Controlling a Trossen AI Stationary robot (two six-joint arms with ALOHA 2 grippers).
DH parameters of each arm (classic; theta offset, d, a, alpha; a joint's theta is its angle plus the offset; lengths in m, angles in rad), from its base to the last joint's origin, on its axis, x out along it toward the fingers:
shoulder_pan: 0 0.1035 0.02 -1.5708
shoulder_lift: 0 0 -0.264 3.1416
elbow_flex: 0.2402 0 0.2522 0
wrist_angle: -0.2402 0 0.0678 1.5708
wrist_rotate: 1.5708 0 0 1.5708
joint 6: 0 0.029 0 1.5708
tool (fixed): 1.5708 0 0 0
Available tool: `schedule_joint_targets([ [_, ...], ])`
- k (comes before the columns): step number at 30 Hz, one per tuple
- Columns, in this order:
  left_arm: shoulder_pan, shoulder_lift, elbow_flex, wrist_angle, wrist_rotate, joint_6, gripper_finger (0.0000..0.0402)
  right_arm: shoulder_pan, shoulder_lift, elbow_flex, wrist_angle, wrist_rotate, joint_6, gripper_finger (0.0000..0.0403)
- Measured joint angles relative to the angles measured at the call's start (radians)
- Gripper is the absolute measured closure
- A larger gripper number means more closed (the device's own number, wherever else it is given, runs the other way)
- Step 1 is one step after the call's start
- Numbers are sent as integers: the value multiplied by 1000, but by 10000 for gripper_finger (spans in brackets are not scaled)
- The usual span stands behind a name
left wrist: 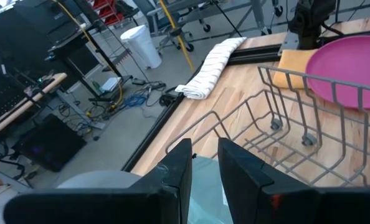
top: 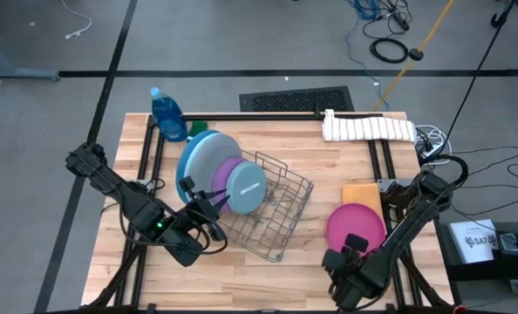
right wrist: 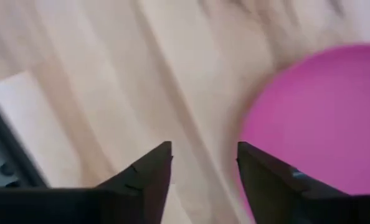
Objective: Sort dishes
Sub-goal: Put the small pink plate into the dish rack
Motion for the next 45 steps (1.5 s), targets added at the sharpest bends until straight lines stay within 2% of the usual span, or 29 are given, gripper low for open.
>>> schedule_joint_targets([
  [3, 0, 1, 0, -2, 0, 1, 320, 9, 7, 0, 17, -13, -42, 198],
  [8, 0, 0, -6, -2, 0, 4, 320, 14, 66, 0, -137, -54, -15, 167],
  [11, 0, 0, -17, -7, 0, 8, 320, 15, 102, -3, -166, -63, -28, 168],
  [17, 7, 0, -18, -3, 0, 3, 320, 24, 121, -42, -62, -118, -83, 176],
  [23, 6, 0, -18, -3, 1, 5, 320, 72, 119, -97, -110, -190, -58, 176],
  [27, 6, 0, -18, -2, 1, 7, 320, 99, 119, -145, -79, -247, -57, 177],
  [32, 6, 0, -18, -3, 1, 7, 320, 122, 119, -210, -104, -267, -46, 181],
  [35, 6, 0, -18, -3, 1, 6, 320, 117, 118, -243, -97, -268, -26, 201],
  [38, 6, 0, -18, -3, 1, 7, 320, 115, 116, -251, -81, -251, -28, 238],
  [45, 10, 0, -18, -3, 1, 6, 320, 110, 118, -253, -77, -202, 7, 367],
])
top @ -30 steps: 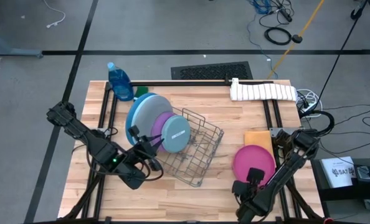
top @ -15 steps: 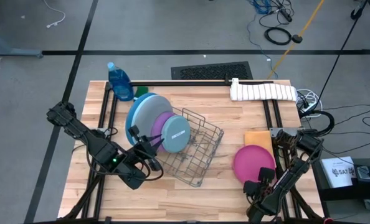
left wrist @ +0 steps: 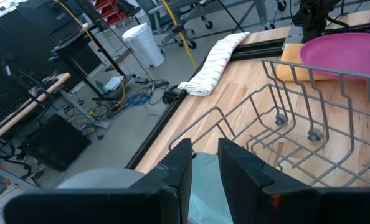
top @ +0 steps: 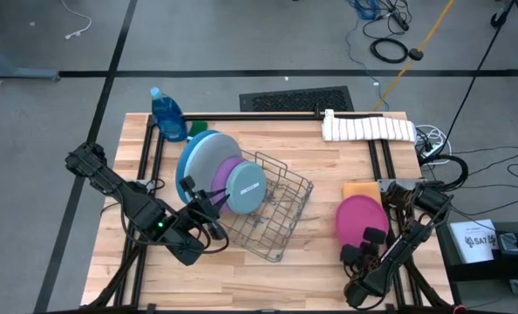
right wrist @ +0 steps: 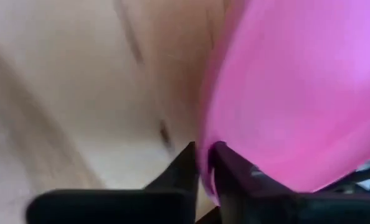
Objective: Sort dishes
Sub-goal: Put the small pink plate into the dish rack
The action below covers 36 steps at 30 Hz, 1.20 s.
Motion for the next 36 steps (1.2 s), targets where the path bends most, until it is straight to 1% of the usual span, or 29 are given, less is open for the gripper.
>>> schedule_joint_targets([
  [1, 1, 0, 0, 0, 0, -1, 320, 0, 0, 0, -2, 5, 3, 382],
  [2, 2, 0, 0, 0, 0, -4, 320, 0, 0, 3, -1, 8, 2, 388],
  [7, 2, 0, 0, 0, 0, -6, 320, 0, 0, 51, 1, 4, 12, 393],
  [12, 2, 0, 0, 0, 3, -7, 320, 0, 0, 159, -12, 31, 27, 400],
  [15, 2, 0, 0, 1, 46, -6, 320, 0, 0, 234, -37, 60, 34, 400],
  [17, 3, 0, 0, 3, 72, -1, 320, 0, 0, 293, -52, 88, 32, 400],
  [20, 8, 2, 0, 38, 106, 46, 320, 0, 0, 390, -75, 154, 12, 400],
  [23, 9, 6, 0, 115, 106, 100, 320, 0, 0, 497, -85, 226, -44, 400],
  [25, 16, 10, 0, 181, 122, 163, 320, 0, 0, 568, -94, 275, -86, 400],
  [28, 24, 12, -1, 291, 185, 280, 320, 0, 0, 682, -105, 329, -160, 400],
  [31, 23, 12, 0, 417, 271, 290, 320, 2, 0, 788, -112, 335, -237, 400],
  [33, 23, 12, 10, 502, 386, 327, 320, 8, 0, 857, -125, 347, -300, 400],
  [36, 22, 12, 12, 657, 565, 446, 320, 17, -1, 948, -131, 361, -415, 400],
])
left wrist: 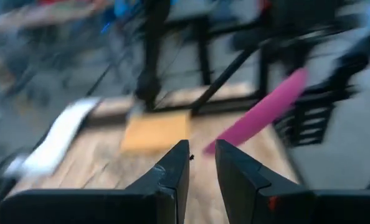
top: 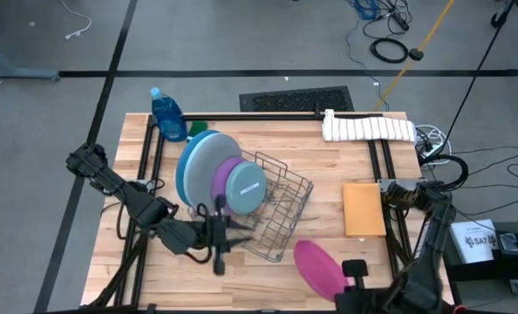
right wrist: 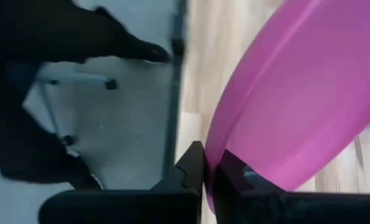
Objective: Sort dishes
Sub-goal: Put the small pink plate into the dish rack
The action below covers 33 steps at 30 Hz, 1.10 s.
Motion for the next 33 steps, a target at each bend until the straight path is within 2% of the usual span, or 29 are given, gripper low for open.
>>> schedule_joint_targets([
  [2, -1, 0, 0, 91, 57, 122, 320, 6, 0, 58, -5, 1, -76, 400],
  [4, -10, 0, 1, 172, 65, 240, 319, 6, 0, 110, -4, 19, -160, 400],
  [6, -15, -2, 9, 202, 63, 279, 313, 5, -1, 148, 3, 36, -246, 400],
  [11, 14, -4, 24, 163, 108, 245, 275, -1, -1, 210, 26, 70, -464, 400],
  [15, 30, -3, 24, 156, 233, 204, 241, -22, -2, 221, 19, 66, -569, 400],
  [21, 31, -3, 24, 154, 428, 261, 200, -60, -3, 221, 20, 47, -679, 400],
  [33, 45, 14, 24, 95, 467, 253, 192, -139, -3, 221, 75, -16, -821, 400],
])
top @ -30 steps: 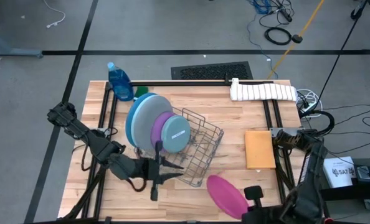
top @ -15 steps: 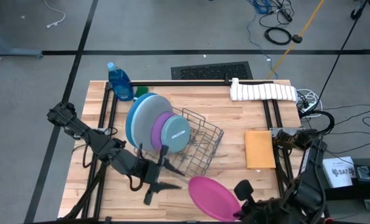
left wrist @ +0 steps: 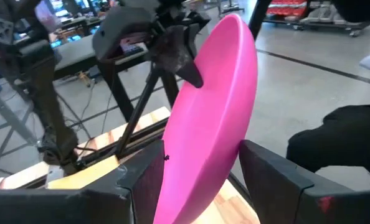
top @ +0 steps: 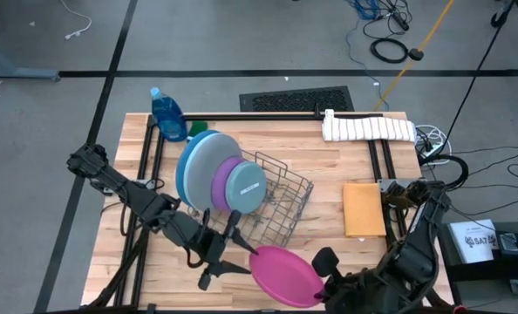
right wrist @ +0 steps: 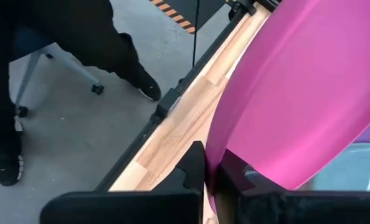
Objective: Sort dishes
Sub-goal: Put the small pink plate into the dish rack
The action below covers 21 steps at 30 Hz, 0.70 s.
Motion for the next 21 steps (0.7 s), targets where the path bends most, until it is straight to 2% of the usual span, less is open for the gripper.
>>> schedule_joint_targets([
  [5, 0, 4, 0, -6, 86, 1, 192, -33, 0, 0, 21, -9, -39, 400],
  [9, 0, 4, 0, -19, 59, 2, 205, -58, -1, 0, 64, -27, -79, 400],
  [13, 1, 4, 0, -33, 42, 30, 256, -76, -1, 0, 66, -41, -97, 400],
  [18, -5, 4, -1, -50, 92, 139, 363, -82, -5, 0, 72, -50, -96, 400],
  [21, -5, 4, -1, -60, 131, 149, 367, -82, -5, 0, 106, -44, -54, 380],
])
